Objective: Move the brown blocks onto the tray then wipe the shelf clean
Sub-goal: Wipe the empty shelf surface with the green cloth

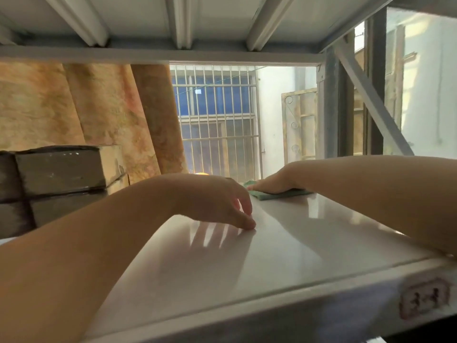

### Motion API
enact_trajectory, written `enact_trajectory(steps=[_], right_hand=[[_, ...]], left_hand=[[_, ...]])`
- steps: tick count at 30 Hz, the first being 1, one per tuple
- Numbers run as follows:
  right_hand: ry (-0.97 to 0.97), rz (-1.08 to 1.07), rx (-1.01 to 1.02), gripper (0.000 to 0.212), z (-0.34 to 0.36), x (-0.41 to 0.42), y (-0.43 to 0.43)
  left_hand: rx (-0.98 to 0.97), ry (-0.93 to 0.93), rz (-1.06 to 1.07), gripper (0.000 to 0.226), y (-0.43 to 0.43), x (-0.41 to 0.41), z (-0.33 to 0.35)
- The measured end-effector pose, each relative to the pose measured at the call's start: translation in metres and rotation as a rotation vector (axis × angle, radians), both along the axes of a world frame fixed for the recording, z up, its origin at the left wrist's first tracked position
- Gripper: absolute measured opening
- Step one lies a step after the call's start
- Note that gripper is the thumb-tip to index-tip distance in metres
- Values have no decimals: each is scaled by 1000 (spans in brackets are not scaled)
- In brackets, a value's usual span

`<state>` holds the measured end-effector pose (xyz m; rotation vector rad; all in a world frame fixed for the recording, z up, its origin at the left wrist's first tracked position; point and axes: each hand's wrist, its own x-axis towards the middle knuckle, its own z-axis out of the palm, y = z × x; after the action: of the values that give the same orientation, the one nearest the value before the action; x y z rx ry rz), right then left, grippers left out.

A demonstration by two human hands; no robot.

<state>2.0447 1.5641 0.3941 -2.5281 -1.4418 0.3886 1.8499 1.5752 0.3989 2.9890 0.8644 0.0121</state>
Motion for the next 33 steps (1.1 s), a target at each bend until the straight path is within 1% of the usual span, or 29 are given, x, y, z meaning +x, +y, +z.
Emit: enact_trajectory(steps=[4,8,11,12,14,16,18,19,21,24,29,33], right_hand=[[-97,-56,-170,83,-6,-13,-11],[-76,-35,-200,92,-8,-11,-32],[-64,31,-209,124,-15,1,-44],[-59,57,-203,123,-16,5,-50],[-16,119,-141,100,-18,3,-73],[48,186,-79,82,-21,5,-94],[72,230,-62,73,-24,7,-111],[69,253,-58,71,-26,8,-117],[46,280,-43,70,-27,6,-131],[47,289,-10,76,-29,5,-148],[39,297,-22,90,-29,6,-155],[100,292,-28,87,-29,5,-156]], left_hand=[[48,-3,-9,35,-9,-2,-1],[91,-20,-57,32,-30,-1,-2],[117,7,-69,33,-49,1,-3],[120,35,-66,35,-55,1,-4],[90,86,-56,40,-67,-4,-9],[3,88,-53,45,-76,-13,-15],[-89,60,-43,55,-82,-24,-22],[-114,51,-32,65,-84,-28,-25],[-112,46,-10,84,-90,-32,-30],[-76,23,10,97,-96,-34,-34],[-70,-37,26,92,-97,-35,-37],[-51,-61,16,90,-100,-34,-38]])
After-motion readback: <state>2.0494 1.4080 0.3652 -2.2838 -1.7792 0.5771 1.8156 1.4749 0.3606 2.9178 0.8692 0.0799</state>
